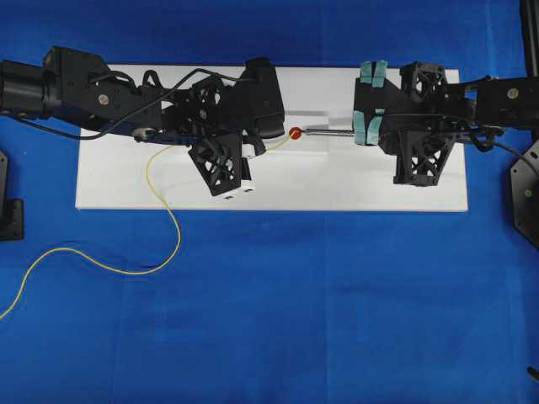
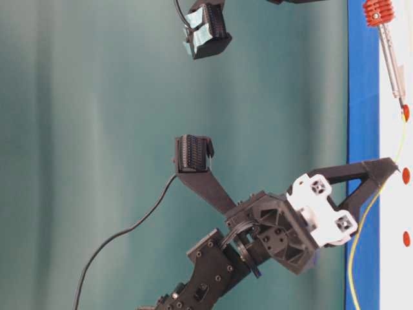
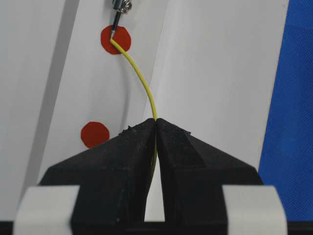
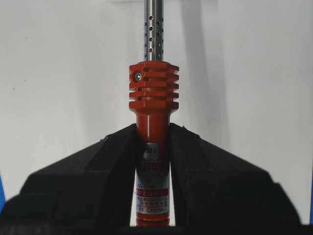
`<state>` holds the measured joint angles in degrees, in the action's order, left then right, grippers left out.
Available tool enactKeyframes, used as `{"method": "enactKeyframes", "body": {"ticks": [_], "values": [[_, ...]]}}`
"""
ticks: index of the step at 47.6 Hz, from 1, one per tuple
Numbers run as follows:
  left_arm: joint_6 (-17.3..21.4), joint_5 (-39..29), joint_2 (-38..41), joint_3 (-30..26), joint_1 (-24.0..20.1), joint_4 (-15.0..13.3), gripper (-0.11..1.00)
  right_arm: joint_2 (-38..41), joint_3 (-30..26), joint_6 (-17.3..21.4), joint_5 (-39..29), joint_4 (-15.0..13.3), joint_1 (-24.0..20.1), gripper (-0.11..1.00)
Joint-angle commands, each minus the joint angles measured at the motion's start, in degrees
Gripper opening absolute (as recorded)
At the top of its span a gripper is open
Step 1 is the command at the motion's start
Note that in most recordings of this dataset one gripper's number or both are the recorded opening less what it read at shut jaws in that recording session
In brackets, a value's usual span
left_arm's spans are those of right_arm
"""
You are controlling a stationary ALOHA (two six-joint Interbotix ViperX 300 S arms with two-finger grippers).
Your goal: Touch the tip of the soldering iron to the tip of the solder at the mark.
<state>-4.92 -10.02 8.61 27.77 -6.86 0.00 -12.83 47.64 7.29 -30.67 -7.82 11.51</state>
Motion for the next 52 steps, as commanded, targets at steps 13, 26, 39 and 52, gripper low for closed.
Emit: {"method": "enactKeyframes", "body": {"ticks": [13,26,39,52], "values": [[0.35,-1.14,-3.52,-0.09,0.18,0.09,0.02,-0.44,-1.32,0.00,0.35,-0.09,0.09,0.06],[0.53,-1.76,-13.71,5.45,0.88,0.09,0.02,-0.35,-1.32,0.00,0.35,-0.09,0.00,0.06],[-0.09,1.76,-17.58,10.72,1.05,0.09,0.02,-0.88,-1.49,0.00,0.26,-0.18,0.09,0.06],[-0.09,2.37,-18.98,12.66,1.14,0.09,0.02,-10.72,1.23,0.18,0.18,-0.18,0.09,0.06]]}}
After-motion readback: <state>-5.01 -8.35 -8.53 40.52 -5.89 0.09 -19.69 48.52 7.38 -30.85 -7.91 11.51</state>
